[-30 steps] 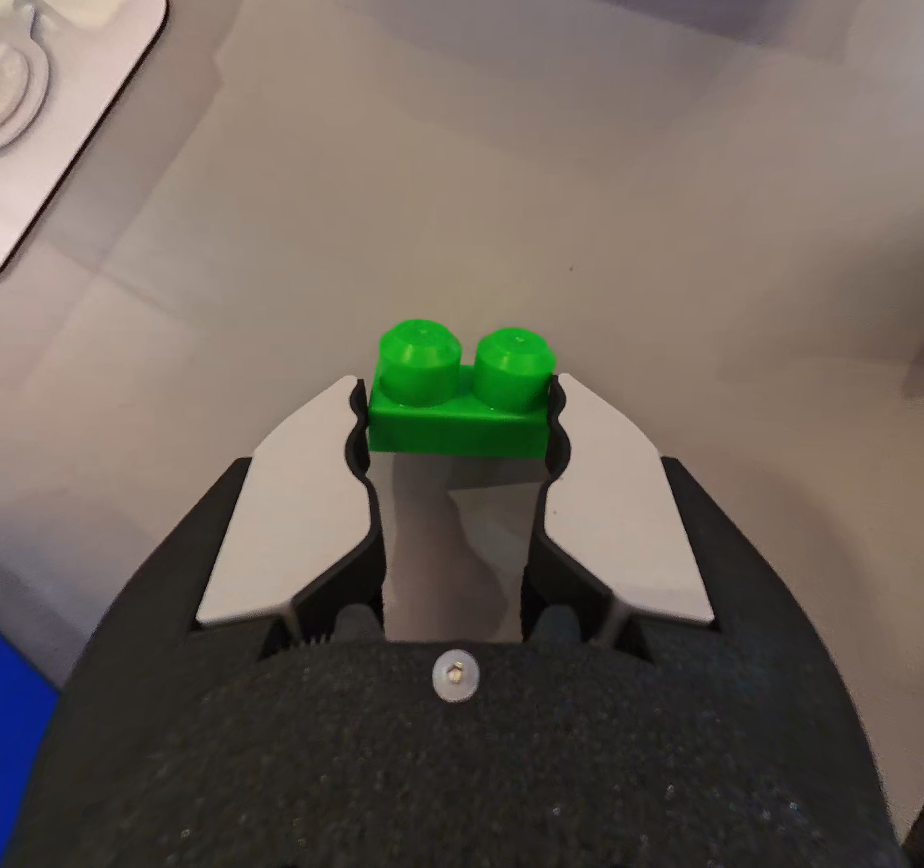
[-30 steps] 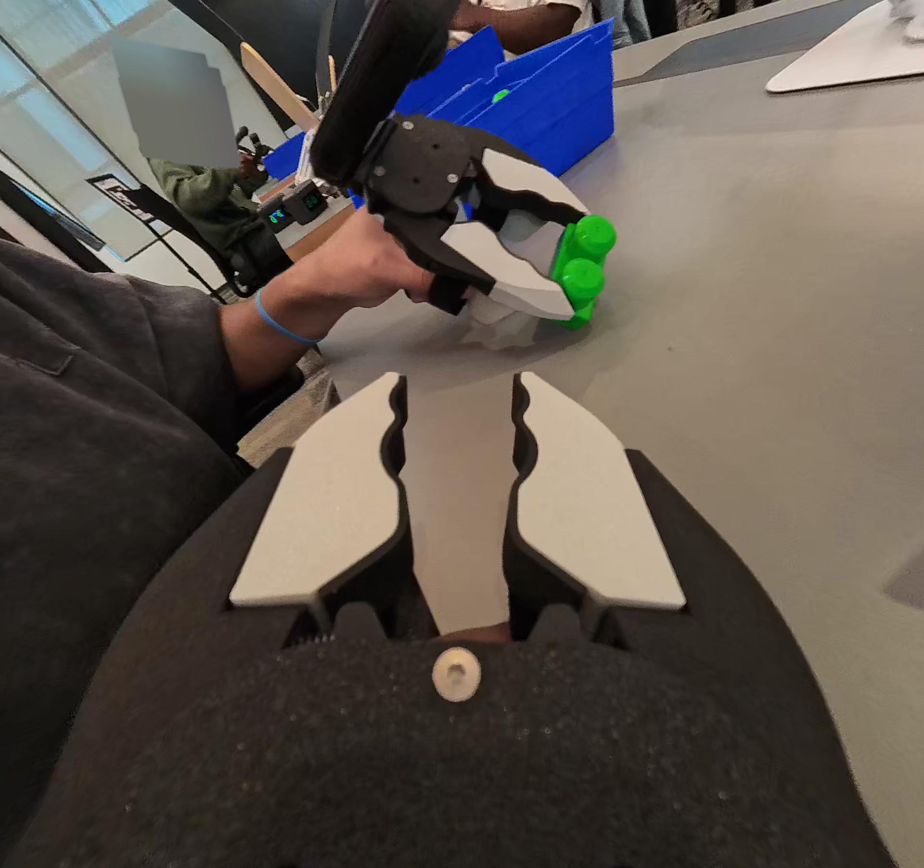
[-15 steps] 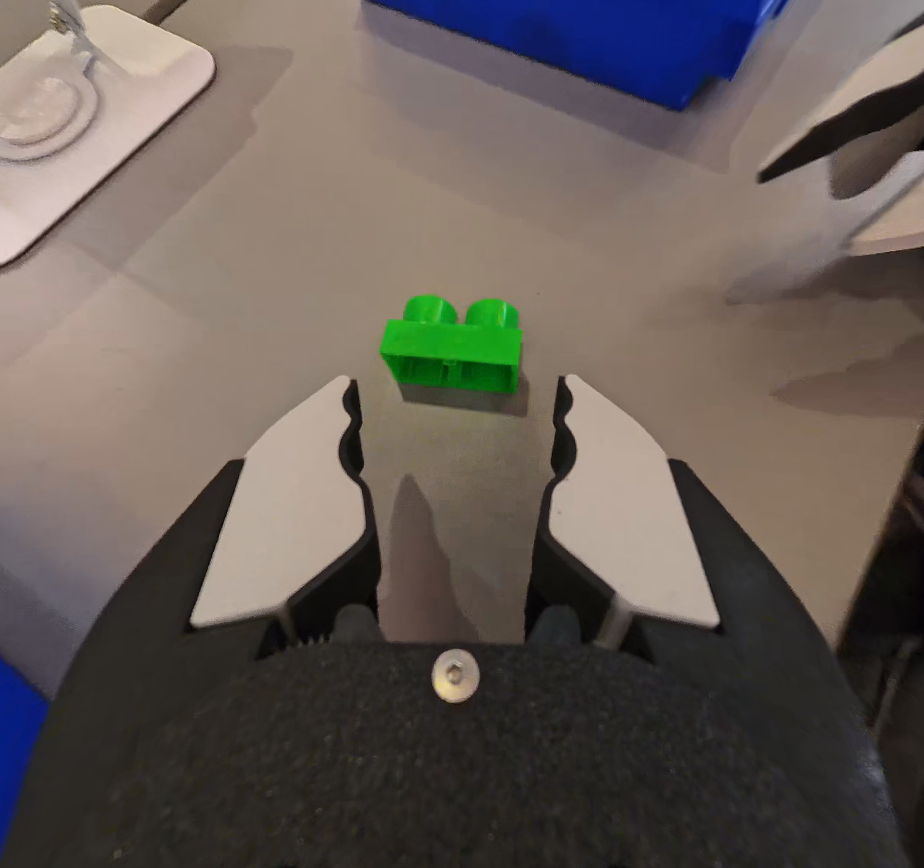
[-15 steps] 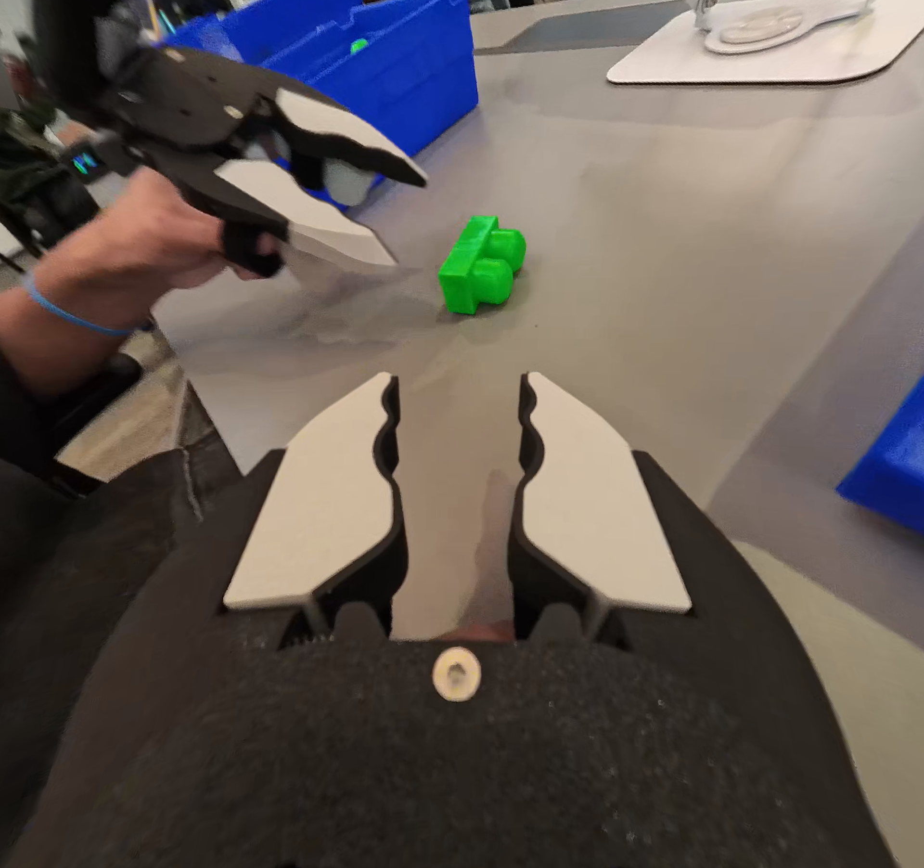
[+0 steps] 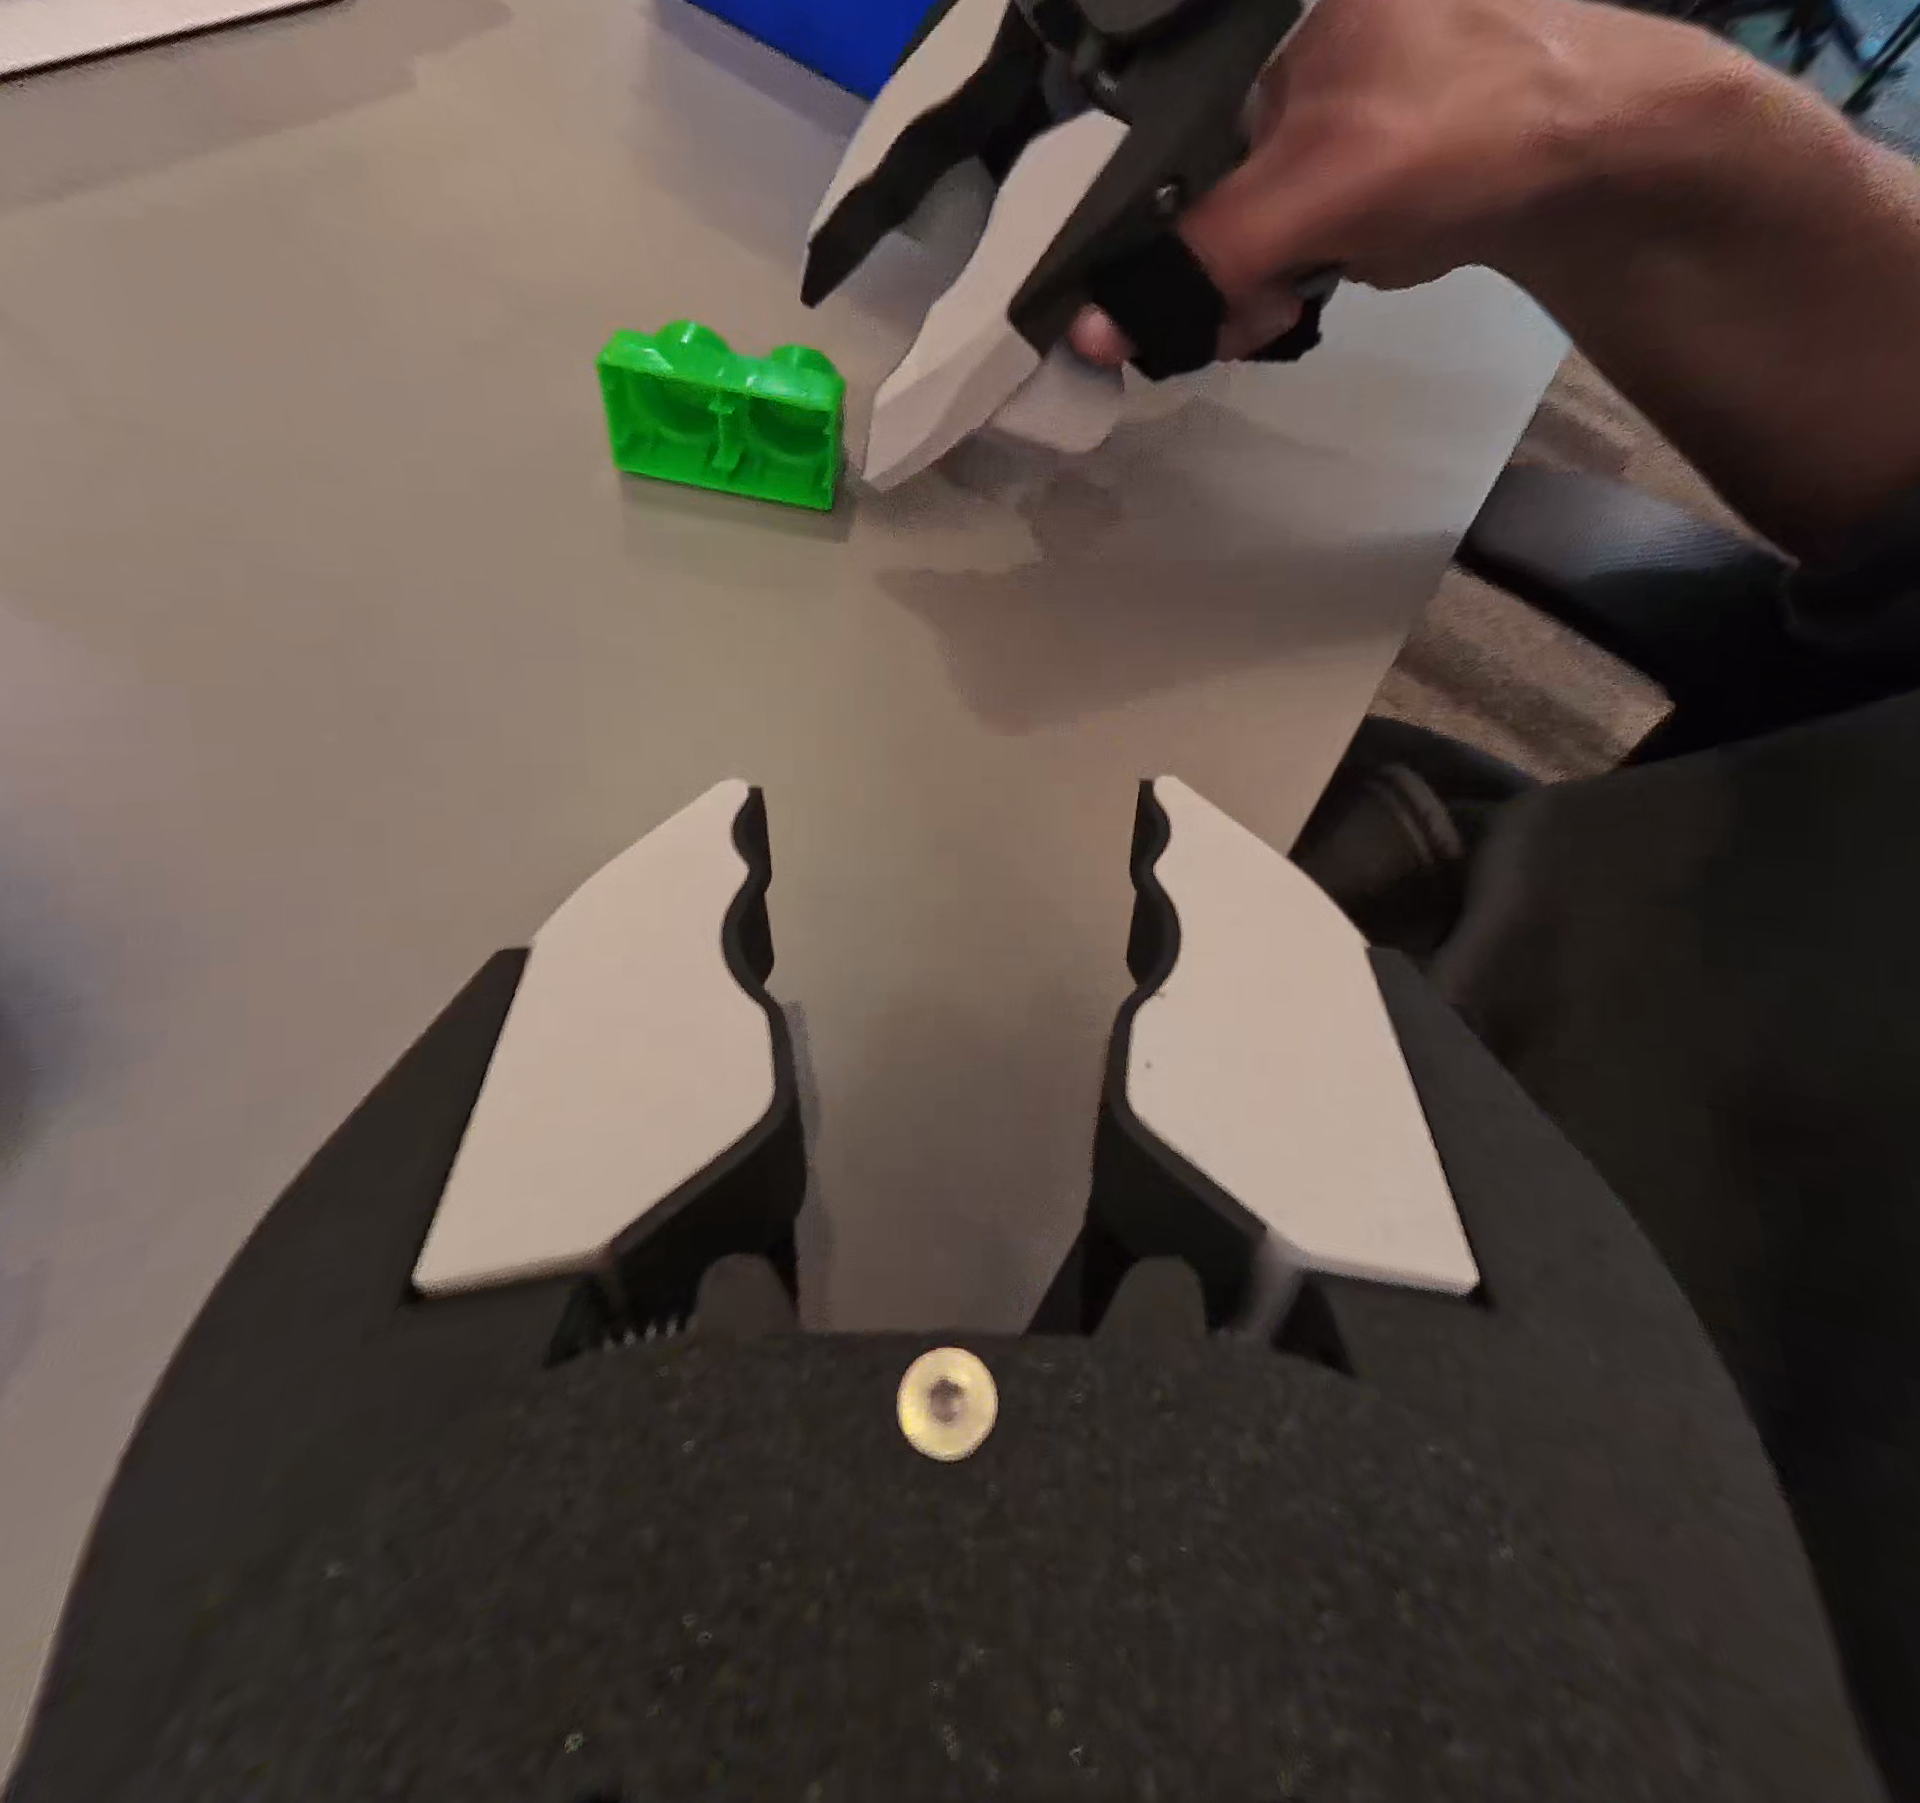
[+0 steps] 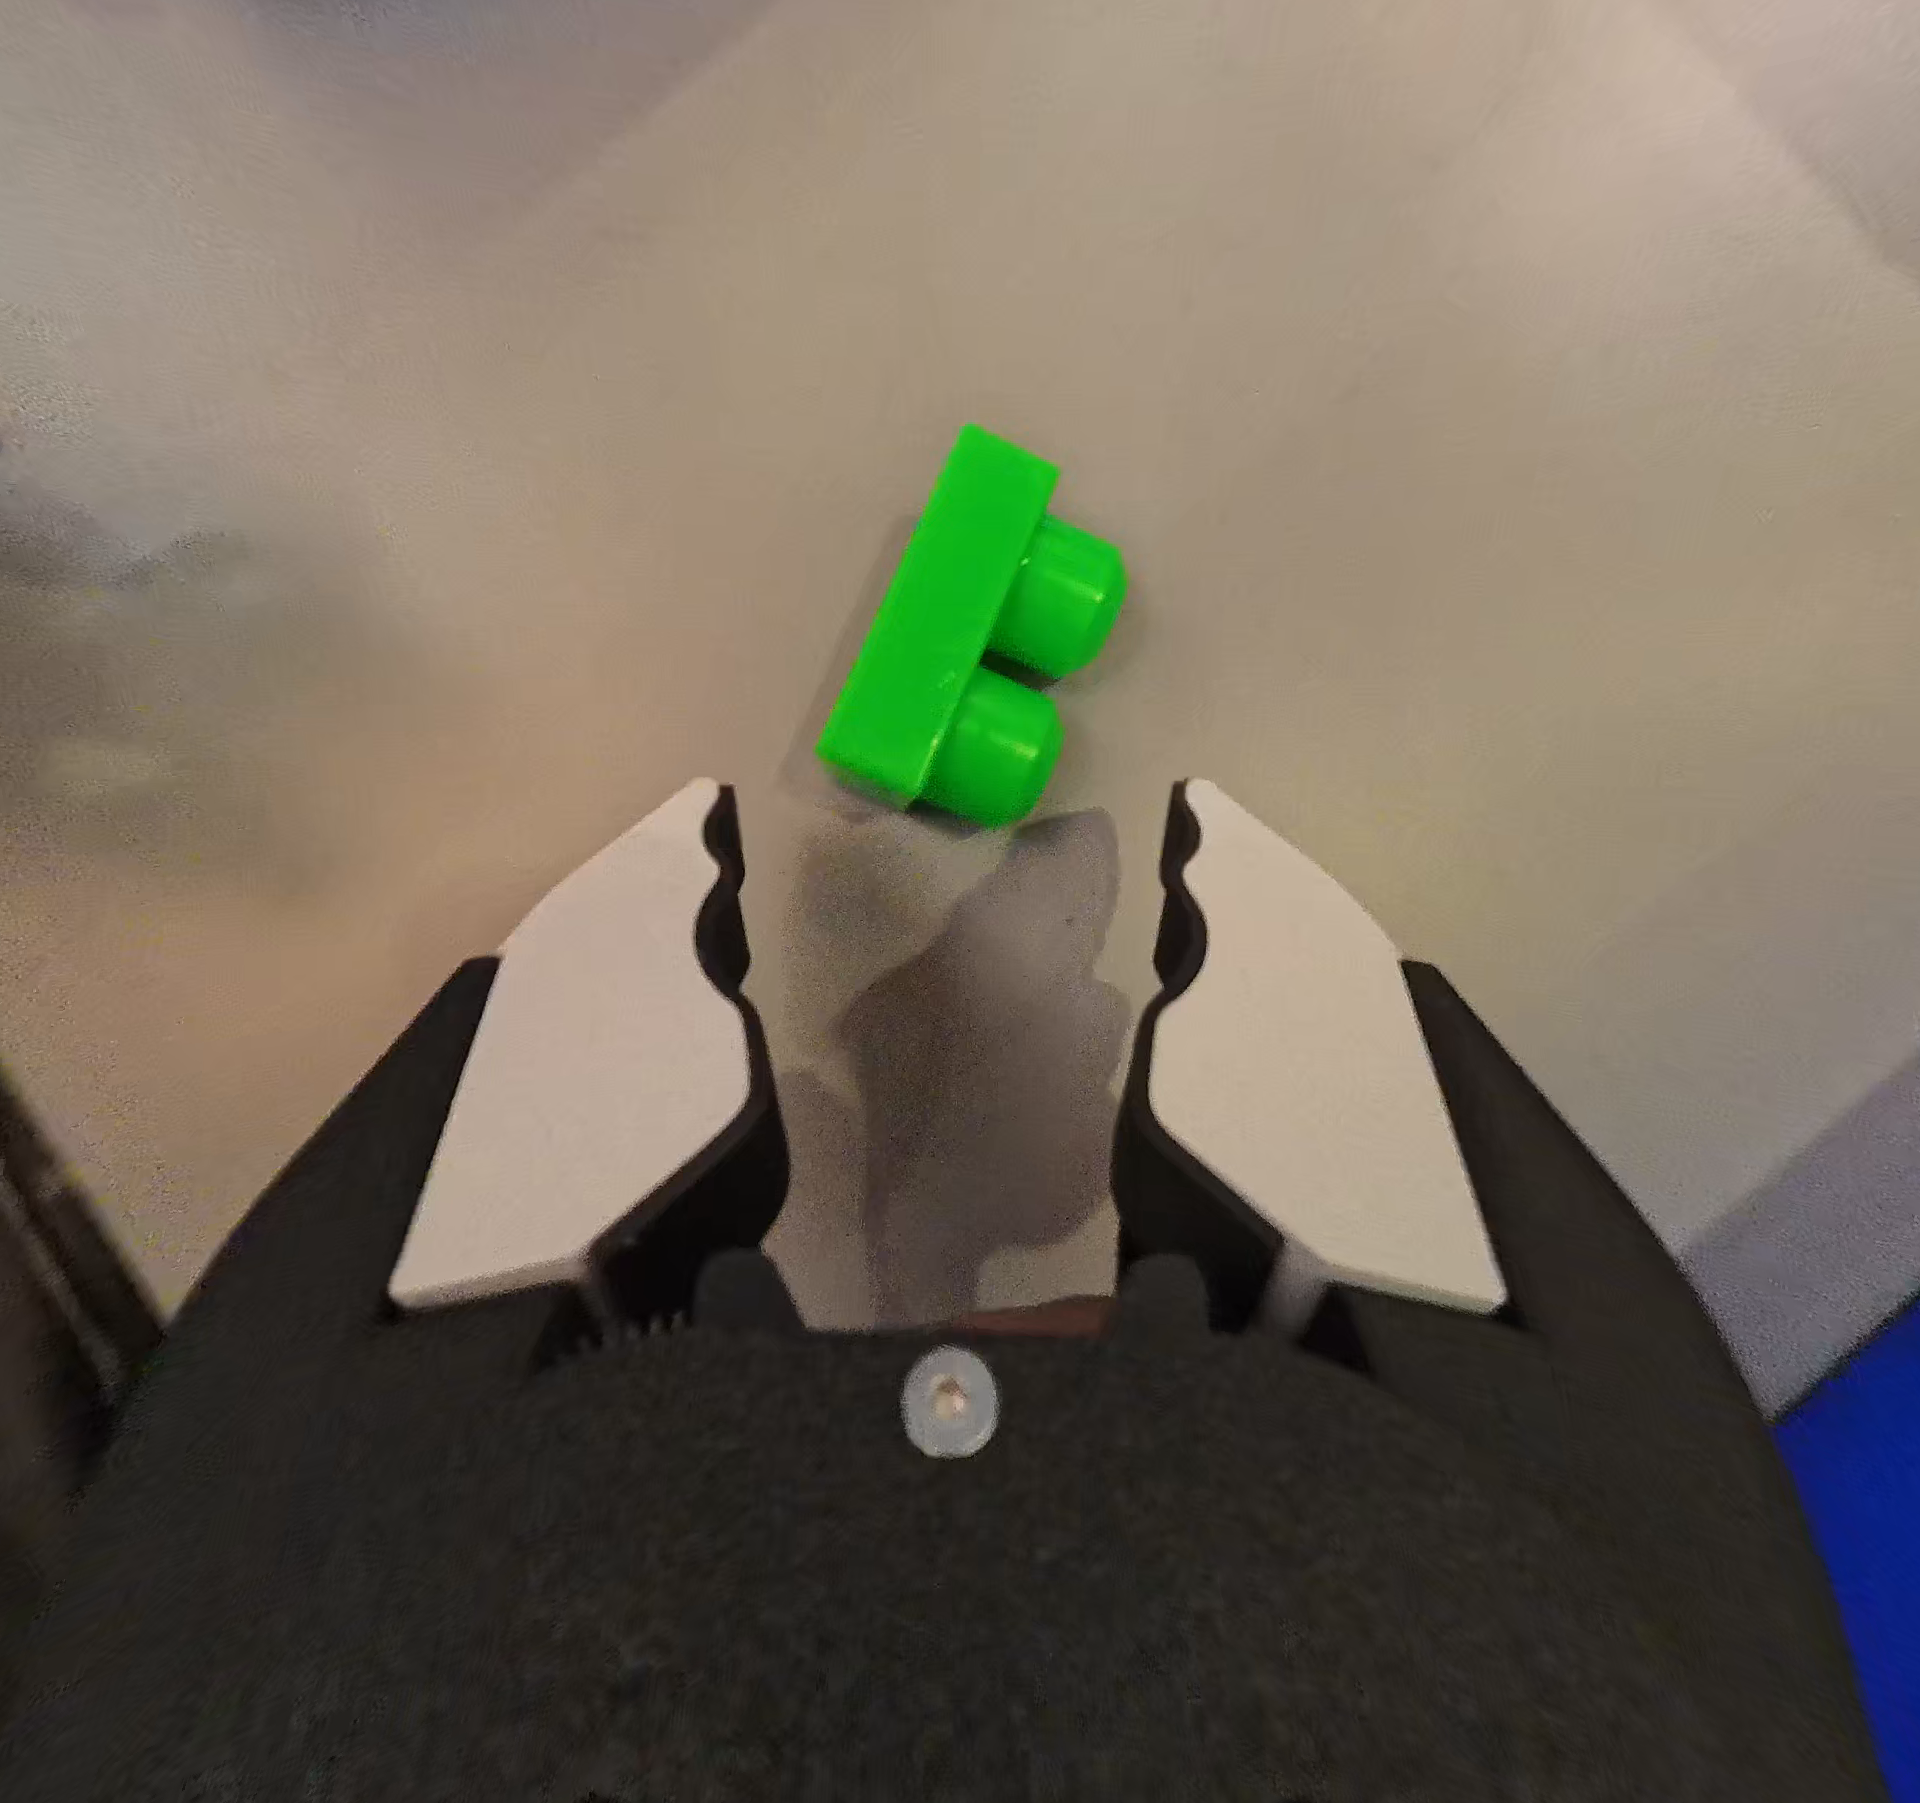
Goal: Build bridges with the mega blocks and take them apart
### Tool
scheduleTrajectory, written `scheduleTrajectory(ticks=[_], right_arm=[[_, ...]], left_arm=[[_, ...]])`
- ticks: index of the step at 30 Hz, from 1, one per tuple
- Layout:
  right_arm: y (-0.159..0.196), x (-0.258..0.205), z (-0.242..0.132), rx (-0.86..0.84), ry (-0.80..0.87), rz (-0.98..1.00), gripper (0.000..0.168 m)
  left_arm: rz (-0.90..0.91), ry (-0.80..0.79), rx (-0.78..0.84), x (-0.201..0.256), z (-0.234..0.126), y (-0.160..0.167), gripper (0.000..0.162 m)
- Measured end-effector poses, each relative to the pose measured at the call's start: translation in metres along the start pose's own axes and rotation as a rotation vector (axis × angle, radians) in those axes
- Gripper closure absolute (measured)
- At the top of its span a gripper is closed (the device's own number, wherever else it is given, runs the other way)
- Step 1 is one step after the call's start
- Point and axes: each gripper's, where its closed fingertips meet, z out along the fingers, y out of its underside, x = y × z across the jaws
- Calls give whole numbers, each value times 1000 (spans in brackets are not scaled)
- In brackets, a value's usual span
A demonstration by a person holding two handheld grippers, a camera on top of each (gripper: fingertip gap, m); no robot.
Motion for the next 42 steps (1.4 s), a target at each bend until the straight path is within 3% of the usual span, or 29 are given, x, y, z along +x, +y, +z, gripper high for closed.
scheduleTrajectory(ticks=[4, 6, 7, 13, 16, 23, 25, 34, 42], right_arm=[[-3, 0, 20, -6, -3, 143, 87], [-3, 1, 23, 8, 23, 203, 104], [-6, 1, 22, 42, 43, 198, 123], [-18, 5, -12, 146, 205, 30, 123], [-25, 28, -60, 214, 343, -10, 123], [-20, 158, -236, 317, 775, 77, 123], [-10, 195, -255, 271, 817, 108, 123], [34, 303, -171, -181, 511, 244, 123], [80, 366, -121, -437, 529, 357, 123]], left_arm=[[16, -2, 2, -2, -3, 1, 96], [3, 19, 5, -1, -3, 2, 96], [1, 28, 2, 0, -3, 3, 97], [29, 23, 3, -6, -3, 1, 98], [26, 17, 11, -10, -4, -1, 98], [30, 14, 20, -11, -6, -2, 98], [33, 16, 18, -10, -6, -2, 97], [80, -3, -18, -4, -2, 2, 97], [92, -26, -55, -6, -3, 11, 97]])
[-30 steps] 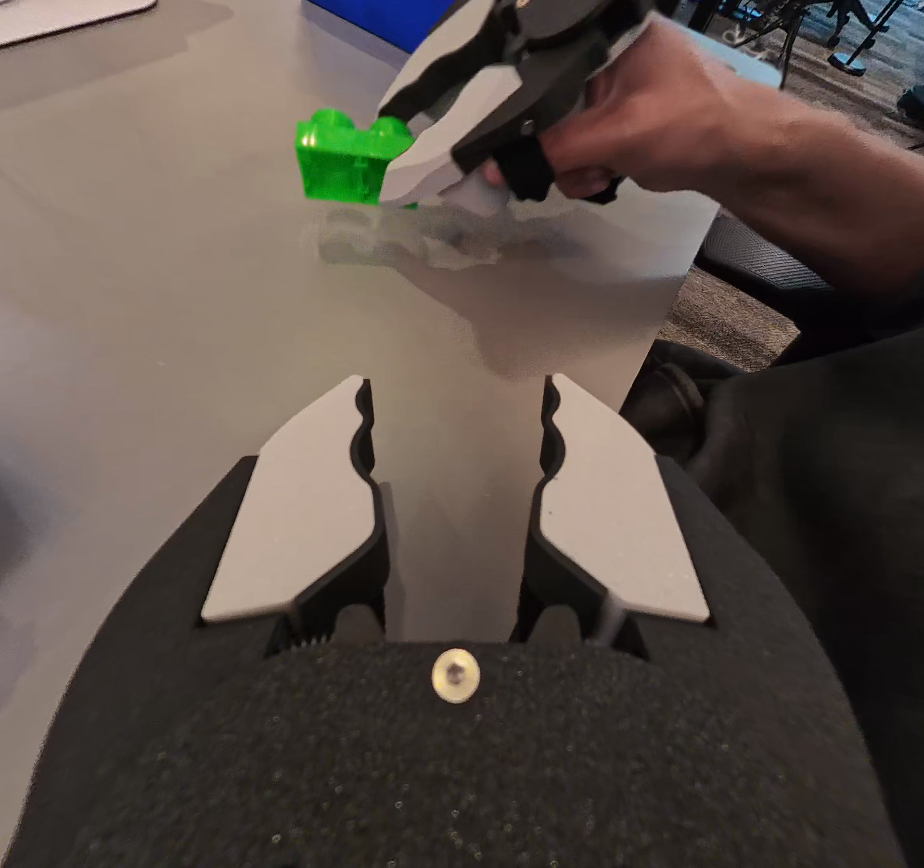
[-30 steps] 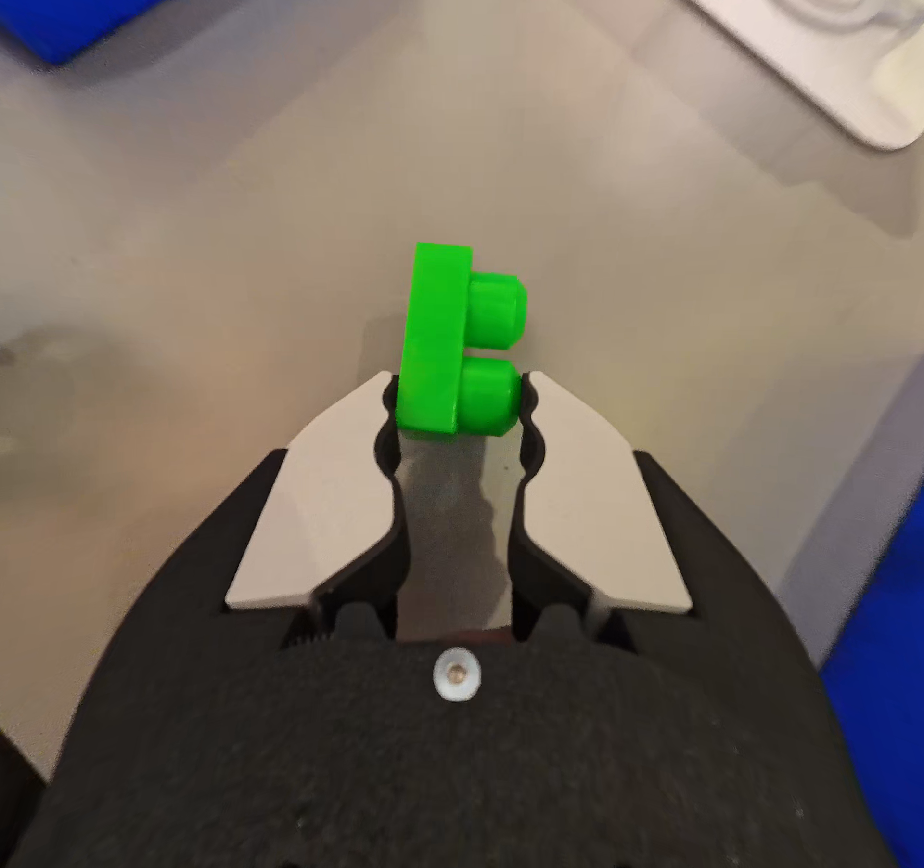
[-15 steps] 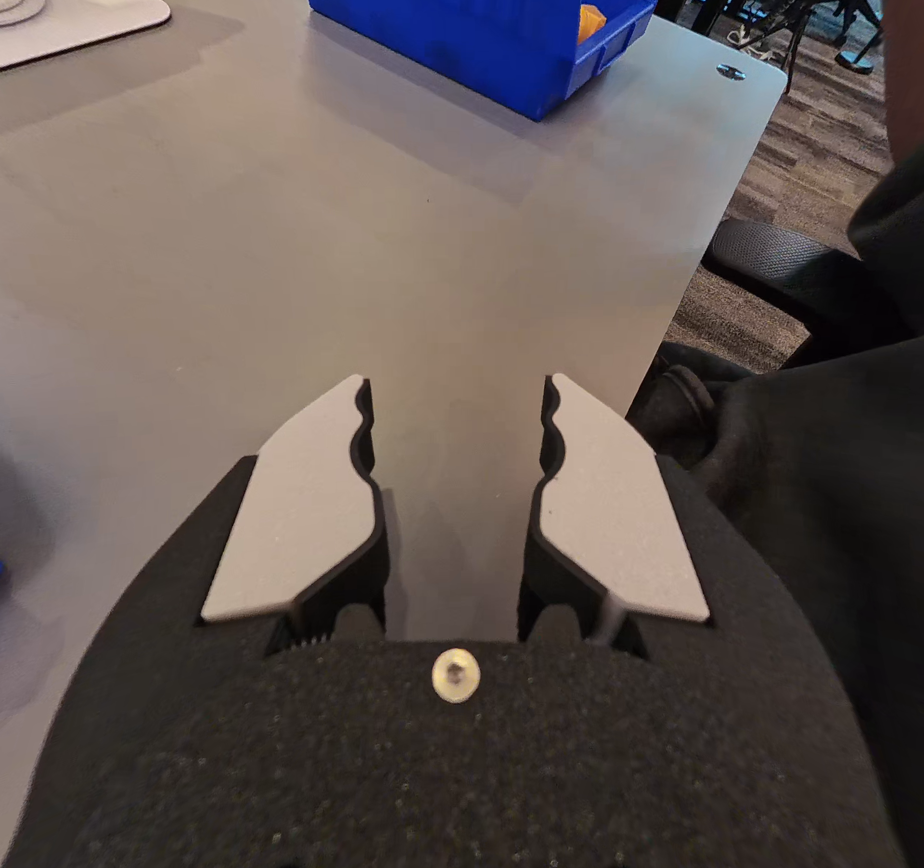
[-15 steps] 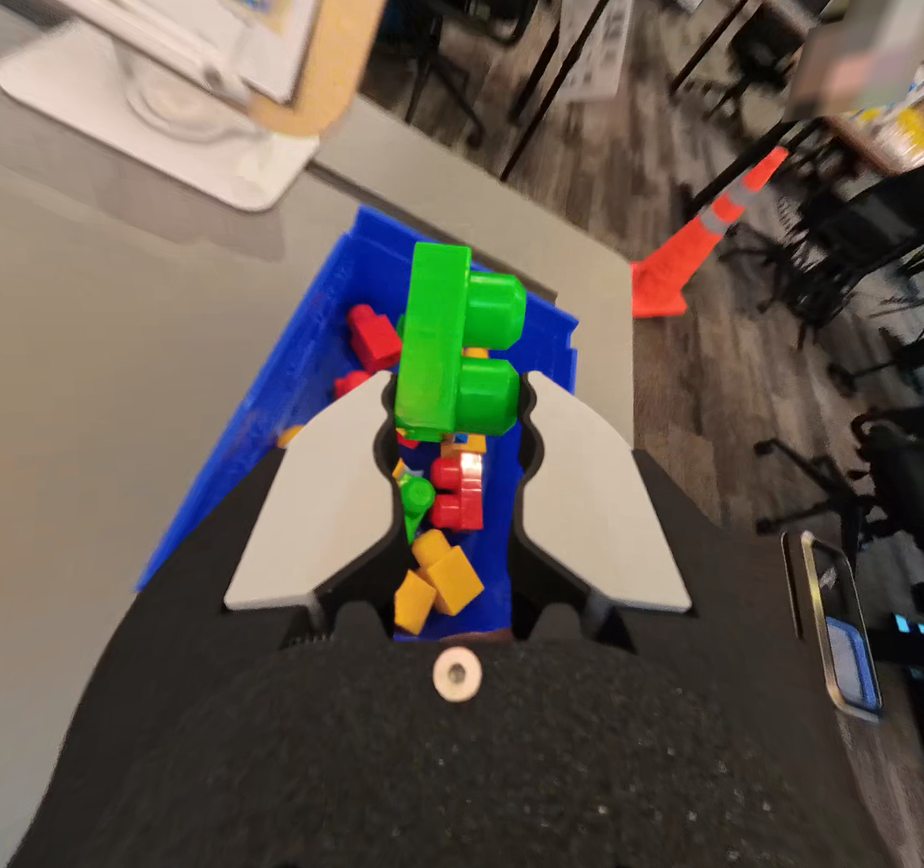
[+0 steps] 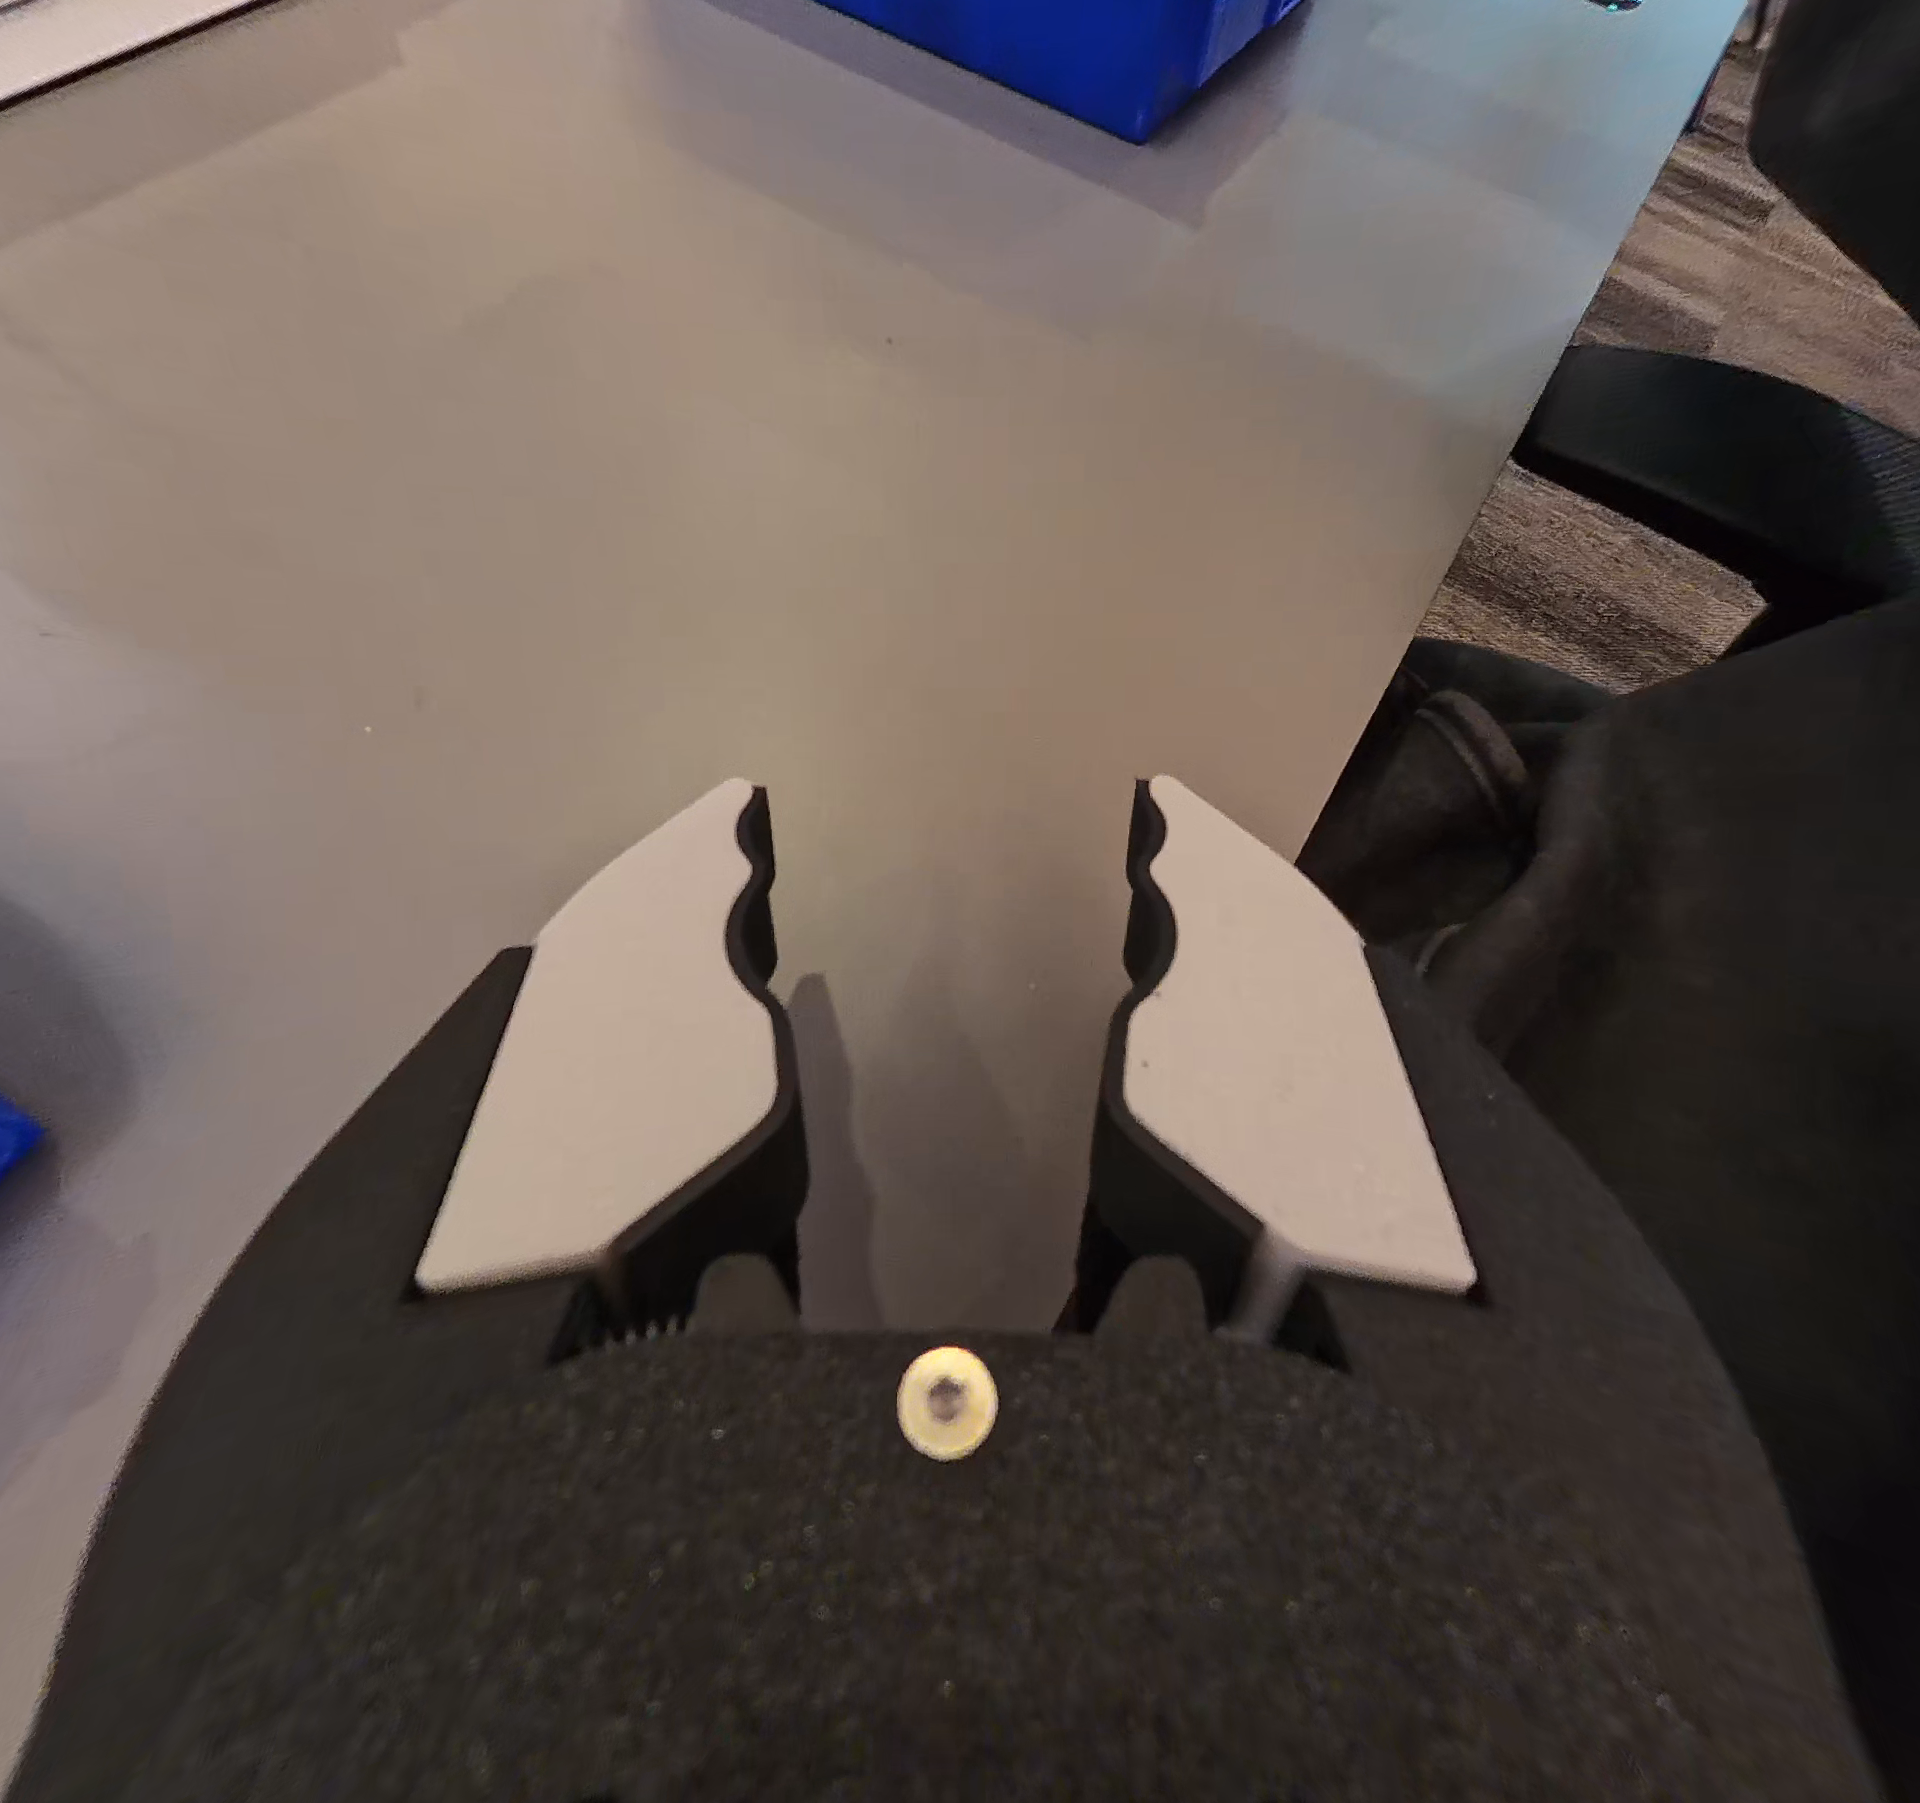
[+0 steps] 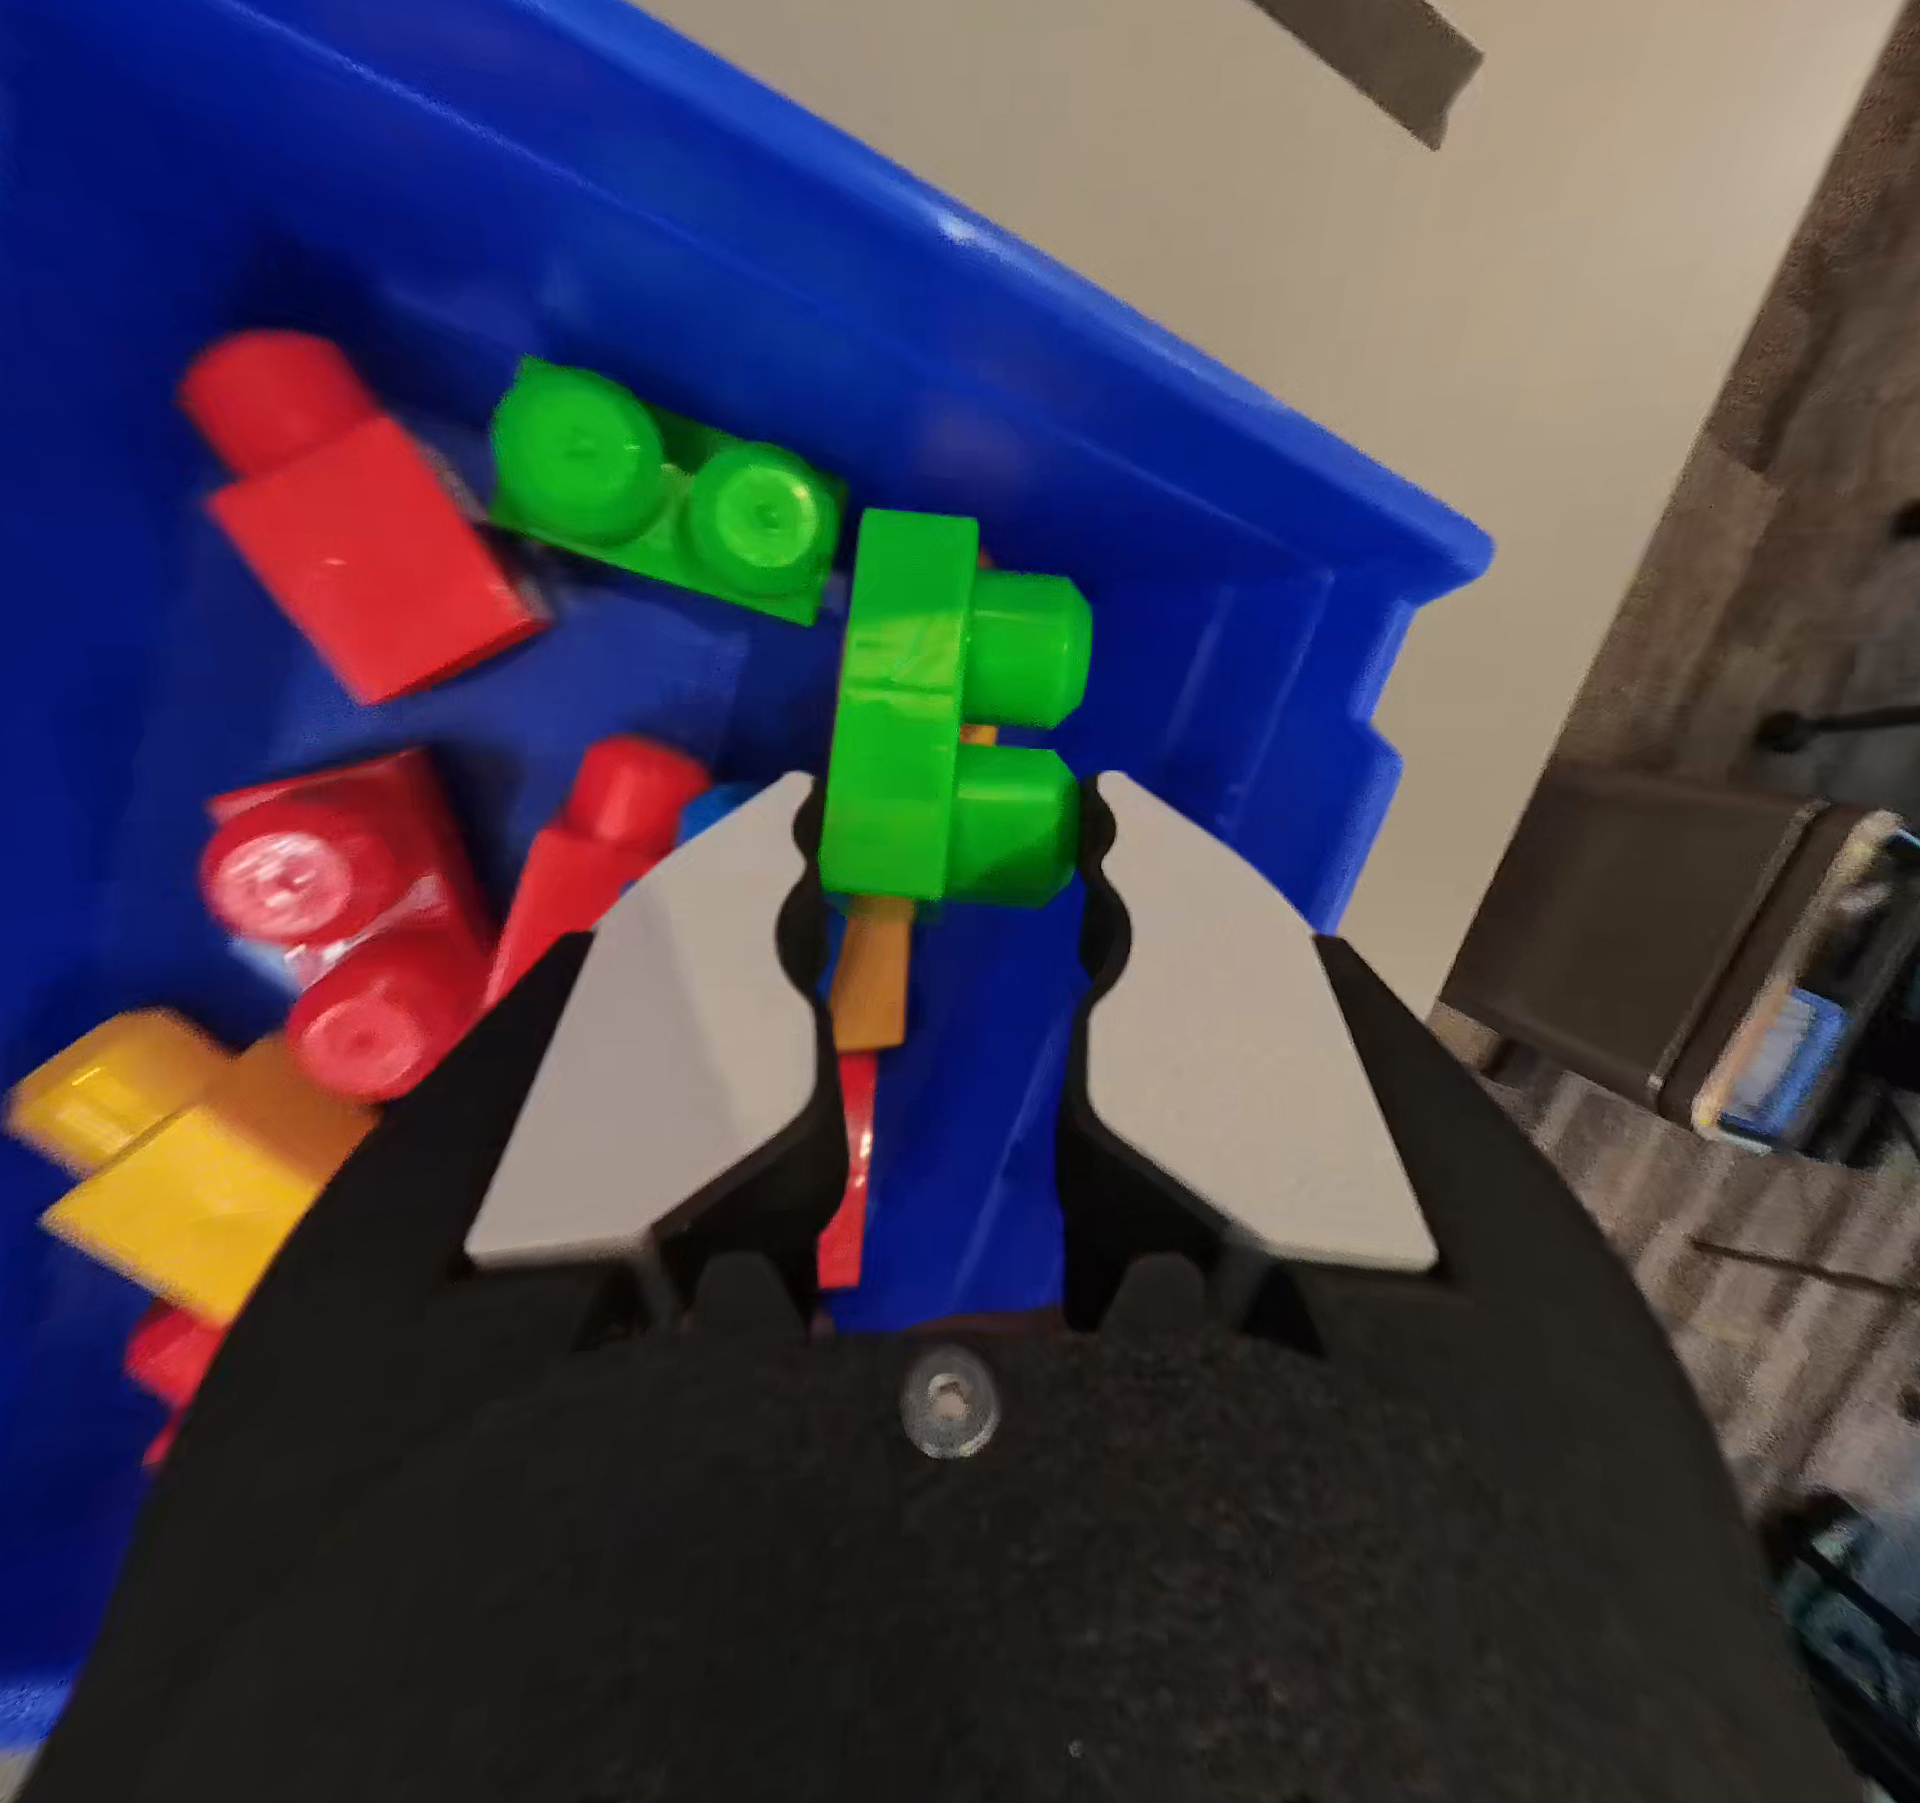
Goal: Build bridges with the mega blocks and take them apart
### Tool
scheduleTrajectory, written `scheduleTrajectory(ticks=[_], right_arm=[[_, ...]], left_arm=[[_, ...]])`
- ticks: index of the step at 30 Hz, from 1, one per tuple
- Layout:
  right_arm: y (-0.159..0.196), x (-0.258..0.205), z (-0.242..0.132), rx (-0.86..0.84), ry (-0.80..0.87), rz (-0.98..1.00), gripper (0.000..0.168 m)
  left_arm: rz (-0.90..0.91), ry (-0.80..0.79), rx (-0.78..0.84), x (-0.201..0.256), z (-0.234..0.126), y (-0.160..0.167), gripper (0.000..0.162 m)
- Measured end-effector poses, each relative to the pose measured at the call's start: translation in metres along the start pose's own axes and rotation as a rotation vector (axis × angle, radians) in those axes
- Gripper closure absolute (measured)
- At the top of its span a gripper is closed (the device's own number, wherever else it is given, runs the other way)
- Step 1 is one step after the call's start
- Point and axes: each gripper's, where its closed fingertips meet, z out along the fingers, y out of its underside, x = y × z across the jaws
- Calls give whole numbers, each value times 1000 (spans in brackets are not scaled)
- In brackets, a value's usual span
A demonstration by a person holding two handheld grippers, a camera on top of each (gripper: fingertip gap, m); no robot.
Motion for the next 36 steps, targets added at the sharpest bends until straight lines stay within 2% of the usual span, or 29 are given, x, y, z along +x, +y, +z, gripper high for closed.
scheduleTrajectory(ticks=[2, 4, 6, 9, 11, 13, 15, 16, 18, 20, 22, 24, 27, 36], right_arm=[[1, 4, 13, -15, 37, 9, 122], [1, 9, 14, 3, 63, 26, 105], [-2, 15, -6, 81, 102, 49, 103], [-9, -1, -67, 317, 115, 85, 104], [-11, -58, -108, 518, -47, 63, 105], [0, -150, -143, 692, -379, 27, 109], [27, -239, -171, 782, -705, -12, 110], [41, -274, -179, 820, -818, -18, 111], [64, -325, -181, 864, -917, -23, 114], [83, -358, -174, 843, -904, -114, 113], [89, -366, -165, 870, -796, -154, 119], [92, -375, -168, 906, -787, -156, 125], [95, -383, -167, 893, -795, -158, 124], [97, -385, -149, 838, -786, -157, 125]], left_arm=[[2, -5, 0, -1, -1, 0, 97], [0, -5, 1, -1, -1, 0, 97], [0, -6, 2, -1, -1, 0, 97], [1, -12, 18, -4, -1, -3, 97], [2, -11, 37, -5, -2, -6, 96], [-2, -26, 84, -9, -4, -13, 93], [-28, -23, 154, -12, -9, -24, 93], [-47, -23, 189, -14, -11, -29, 93], [-76, -28, 232, -20, -15, -34, 91], [-94, -36, 233, -27, -16, -32, 88], [-103, -49, 226, -33, -16, -29, 88], [-116, -44, 229, -34, -15, -28, 88], [-133, -24, 218, -30, -11, -27, 85], [-121, -161, 154, -49, -12, -12, 88]])
